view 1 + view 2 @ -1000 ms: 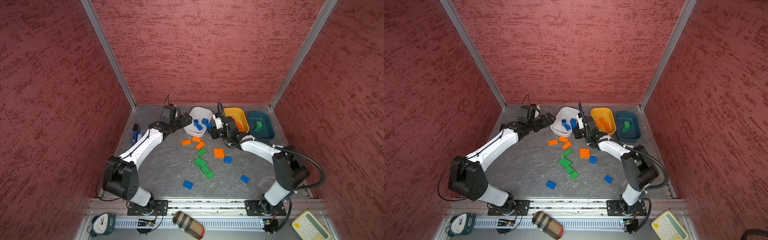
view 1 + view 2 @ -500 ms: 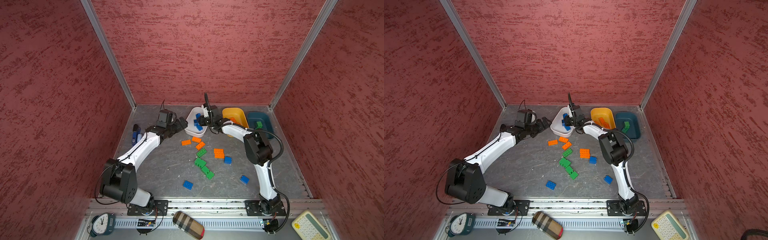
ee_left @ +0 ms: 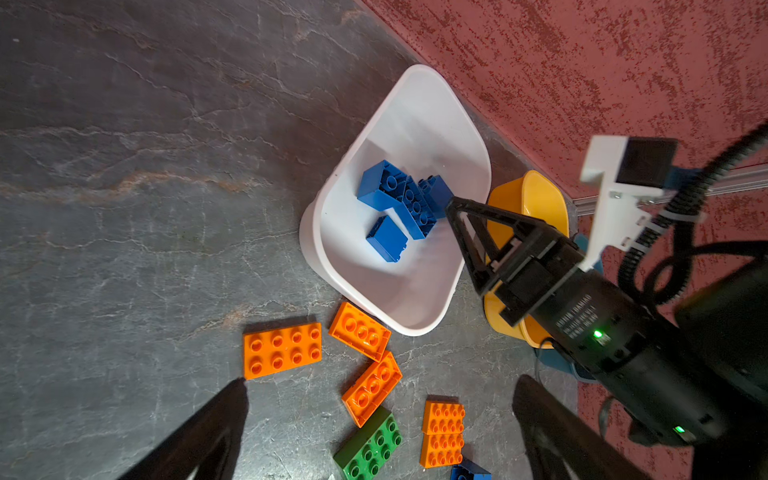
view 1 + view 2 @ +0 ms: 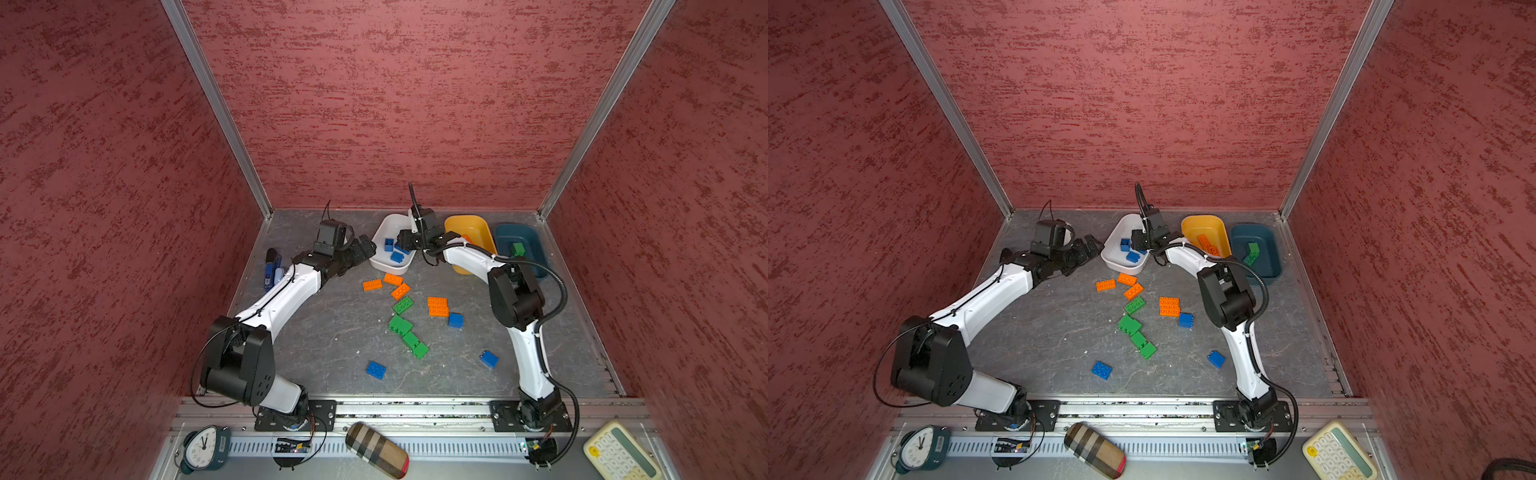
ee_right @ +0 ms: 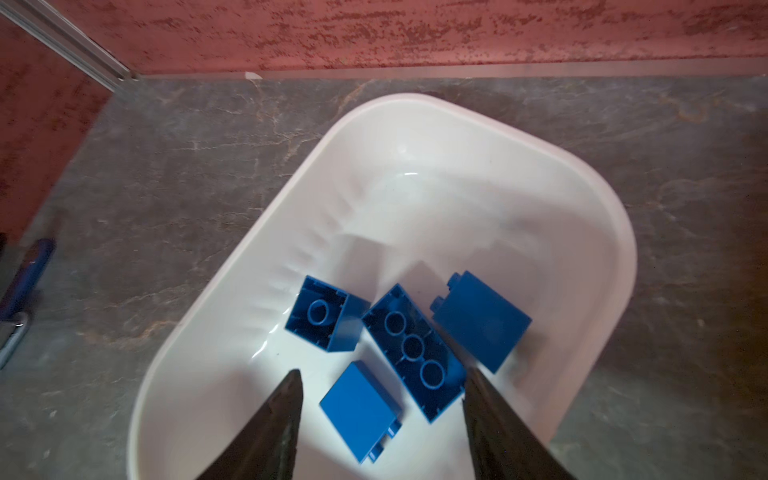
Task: Sort the legos into containers by color
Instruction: 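Carry the blue brick into the white tub and open the right gripper, then lower the right gripper to the pile and grasp an orange plate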
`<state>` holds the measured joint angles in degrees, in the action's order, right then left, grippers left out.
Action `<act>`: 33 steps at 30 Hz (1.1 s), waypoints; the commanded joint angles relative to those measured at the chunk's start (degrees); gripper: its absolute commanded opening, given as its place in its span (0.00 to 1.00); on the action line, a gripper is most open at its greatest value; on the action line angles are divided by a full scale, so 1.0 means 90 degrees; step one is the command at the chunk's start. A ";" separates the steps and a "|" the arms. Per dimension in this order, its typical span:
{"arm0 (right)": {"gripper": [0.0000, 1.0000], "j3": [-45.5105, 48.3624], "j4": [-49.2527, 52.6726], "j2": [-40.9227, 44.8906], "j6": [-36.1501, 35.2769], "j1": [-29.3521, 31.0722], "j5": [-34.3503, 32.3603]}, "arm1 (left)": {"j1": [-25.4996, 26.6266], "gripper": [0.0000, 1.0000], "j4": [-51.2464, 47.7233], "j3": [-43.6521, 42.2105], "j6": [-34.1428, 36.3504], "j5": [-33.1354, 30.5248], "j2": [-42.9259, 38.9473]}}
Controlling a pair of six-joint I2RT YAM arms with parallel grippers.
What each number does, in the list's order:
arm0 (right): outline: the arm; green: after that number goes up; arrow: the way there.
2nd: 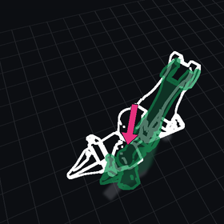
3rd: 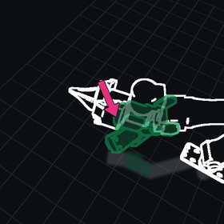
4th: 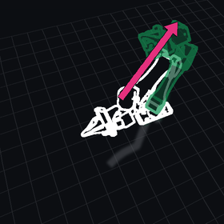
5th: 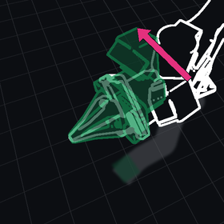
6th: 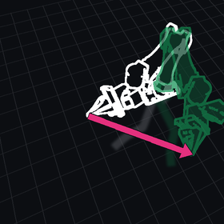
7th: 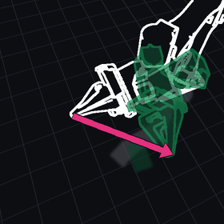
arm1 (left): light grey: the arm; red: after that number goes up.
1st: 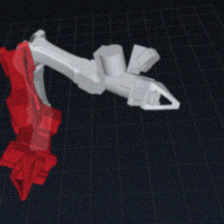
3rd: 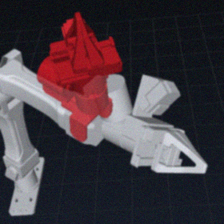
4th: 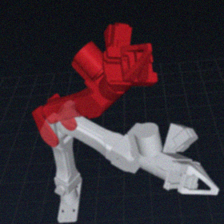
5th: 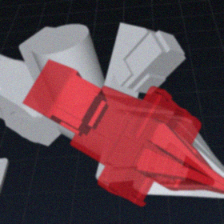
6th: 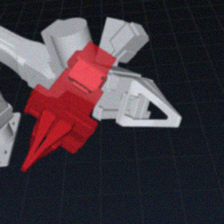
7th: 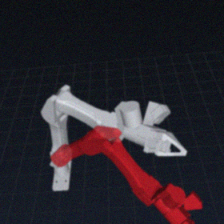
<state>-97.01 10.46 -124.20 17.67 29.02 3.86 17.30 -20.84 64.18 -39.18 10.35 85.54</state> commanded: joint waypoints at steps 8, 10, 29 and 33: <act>0.72 0.2936 -0.0590 0.2524 -0.0460 0.0054 0.0487 | 0.0107 0.99 -0.0131 0.0074 0.0064 -0.0134 0.0325; 0.73 0.3511 -0.0214 0.2957 -0.0201 0.0050 0.0254 | 0.0112 0.99 -0.0140 0.0112 0.0075 -0.0109 0.0381; 0.99 0.4255 0.2471 0.3000 0.1728 0.0874 -0.0311 | 0.0227 1.00 -0.0079 0.0437 0.0076 0.0129 0.0974; 0.98 0.4292 0.2461 0.2987 0.1642 0.0929 0.0239 | 0.0227 0.99 -0.0078 0.0415 0.0072 0.0125 0.0974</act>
<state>-57.12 31.14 -97.58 31.62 36.86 2.13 19.27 -21.96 67.11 -39.00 10.92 93.17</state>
